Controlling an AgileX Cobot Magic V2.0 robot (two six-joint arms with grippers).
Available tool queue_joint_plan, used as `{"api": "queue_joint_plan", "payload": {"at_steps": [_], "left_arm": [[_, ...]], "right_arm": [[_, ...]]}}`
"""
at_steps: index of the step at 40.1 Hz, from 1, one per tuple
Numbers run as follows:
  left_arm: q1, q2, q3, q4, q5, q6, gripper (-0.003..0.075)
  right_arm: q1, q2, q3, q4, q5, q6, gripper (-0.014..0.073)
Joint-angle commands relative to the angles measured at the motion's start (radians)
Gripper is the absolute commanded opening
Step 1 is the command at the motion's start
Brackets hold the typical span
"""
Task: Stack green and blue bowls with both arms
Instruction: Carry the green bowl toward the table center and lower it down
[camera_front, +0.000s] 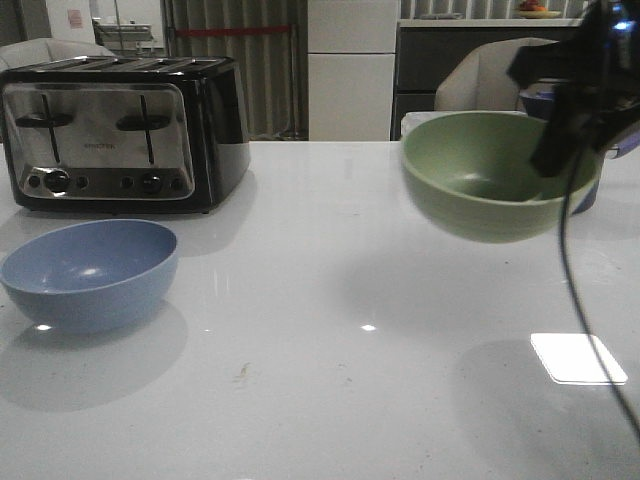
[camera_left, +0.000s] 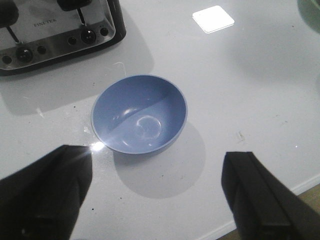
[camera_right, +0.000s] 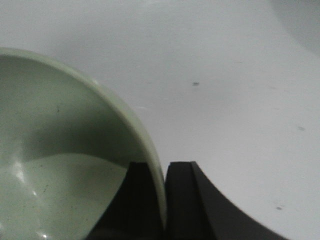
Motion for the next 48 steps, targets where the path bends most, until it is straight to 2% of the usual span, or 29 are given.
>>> {"api": "queue_joint_plan", "payload": {"at_steps": [1, 5, 10, 31, 36, 44, 48], "left_arm": [[-0.009, 0.004, -0.034, -0.01, -0.081, 0.0, 0.0583], [-0.009, 0.004, -0.034, -0.01, -0.081, 0.0, 0.0583], [-0.009, 0.004, -0.034, -0.01, -0.081, 0.0, 0.0583], [-0.009, 0.004, -0.034, -0.01, -0.081, 0.0, 0.0583], [-0.009, 0.004, -0.034, -0.01, -0.081, 0.0, 0.0583], [-0.009, 0.004, -0.034, -0.01, -0.081, 0.0, 0.0583], [-0.009, 0.004, -0.034, -0.01, -0.081, 0.0, 0.0583]], "right_arm": [[0.087, -0.022, -0.031, 0.01, -0.038, -0.011, 0.0085], [0.17, 0.017, -0.039, 0.01, -0.037, -0.011, 0.0085], [0.225, 0.076, -0.062, 0.01, -0.034, -0.01, 0.0085], [0.232, 0.27, -0.214, 0.029, 0.004, -0.001, 0.0094], [0.232, 0.284, -0.214, 0.029, 0.02, -0.001, 0.0169], [0.232, 0.279, -0.217, 0.028, 0.012, -0.001, 0.0369], [0.232, 0.261, -0.217, 0.029, 0.02, -0.001, 0.0394]]}}
